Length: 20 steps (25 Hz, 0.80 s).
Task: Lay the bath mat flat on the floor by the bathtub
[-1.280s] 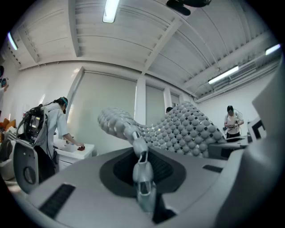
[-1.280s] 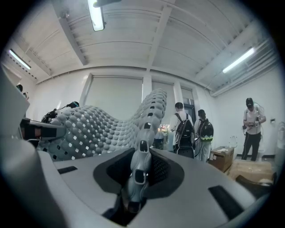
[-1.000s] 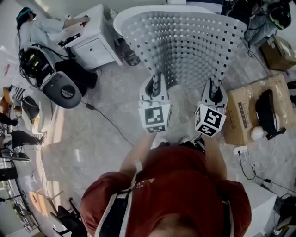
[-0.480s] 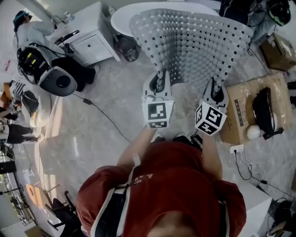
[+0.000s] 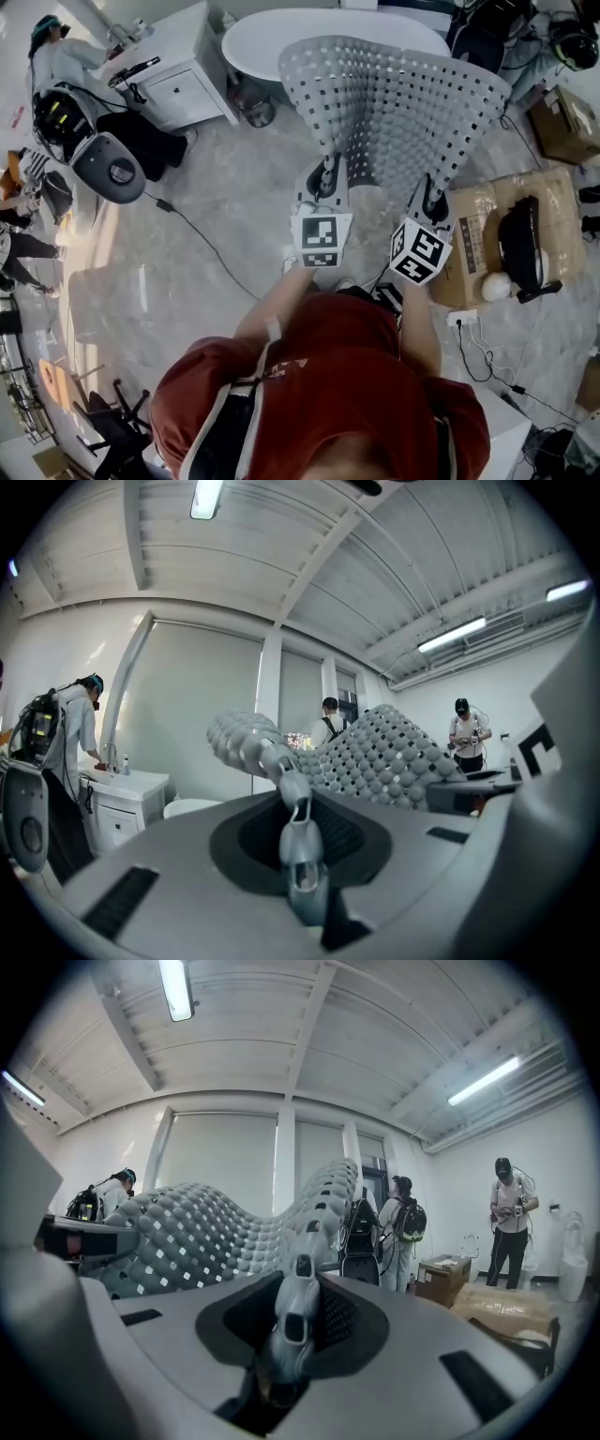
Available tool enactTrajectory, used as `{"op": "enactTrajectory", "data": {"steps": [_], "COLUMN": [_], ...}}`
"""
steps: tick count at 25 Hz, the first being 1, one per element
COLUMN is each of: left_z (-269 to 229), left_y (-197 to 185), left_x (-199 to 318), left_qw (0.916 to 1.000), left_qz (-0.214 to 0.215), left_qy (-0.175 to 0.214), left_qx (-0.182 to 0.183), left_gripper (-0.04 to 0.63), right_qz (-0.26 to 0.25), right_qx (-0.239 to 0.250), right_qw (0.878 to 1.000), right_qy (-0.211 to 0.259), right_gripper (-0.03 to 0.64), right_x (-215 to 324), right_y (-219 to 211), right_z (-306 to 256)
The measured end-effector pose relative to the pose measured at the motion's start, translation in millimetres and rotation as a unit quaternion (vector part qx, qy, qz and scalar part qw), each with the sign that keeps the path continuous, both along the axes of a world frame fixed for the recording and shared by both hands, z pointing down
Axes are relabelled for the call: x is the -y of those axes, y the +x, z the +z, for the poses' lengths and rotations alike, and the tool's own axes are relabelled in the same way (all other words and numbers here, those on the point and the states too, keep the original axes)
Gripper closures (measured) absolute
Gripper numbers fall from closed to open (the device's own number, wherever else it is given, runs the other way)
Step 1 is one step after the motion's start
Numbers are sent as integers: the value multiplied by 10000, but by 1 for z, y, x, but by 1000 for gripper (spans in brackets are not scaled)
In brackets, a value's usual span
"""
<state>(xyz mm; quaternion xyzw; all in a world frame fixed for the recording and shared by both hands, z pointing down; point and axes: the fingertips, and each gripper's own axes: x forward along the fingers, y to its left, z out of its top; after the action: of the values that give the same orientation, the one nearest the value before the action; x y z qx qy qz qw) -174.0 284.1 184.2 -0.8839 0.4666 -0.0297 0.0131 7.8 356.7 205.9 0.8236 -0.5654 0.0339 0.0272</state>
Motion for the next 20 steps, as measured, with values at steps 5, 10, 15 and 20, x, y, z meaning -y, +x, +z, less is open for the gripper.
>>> {"op": "enactTrajectory", "data": {"steps": [5, 10, 15, 20], "left_z": [2, 2, 3, 5], "left_y": [17, 32, 41, 46], "left_x": [-5, -7, 4, 20], "left_qw": [10000, 10000, 10000, 10000], "left_qz": [-58, -59, -26, 72], "left_qy": [-51, -37, -29, -31], "left_qx": [1, 32, 35, -62], "left_gripper": [548, 546, 548, 546], "right_qz": [-132, -148, -115, 15], "right_qx": [3, 29, 24, -38], "right_qw": [9999, 9999, 9999, 10000], "right_qy": [-3, -26, -19, -28], "right_gripper": [532, 532, 532, 532], "right_x": [-4, -4, 5, 17], "right_y": [12, 33, 42, 49], "right_z": [2, 6, 7, 8]}}
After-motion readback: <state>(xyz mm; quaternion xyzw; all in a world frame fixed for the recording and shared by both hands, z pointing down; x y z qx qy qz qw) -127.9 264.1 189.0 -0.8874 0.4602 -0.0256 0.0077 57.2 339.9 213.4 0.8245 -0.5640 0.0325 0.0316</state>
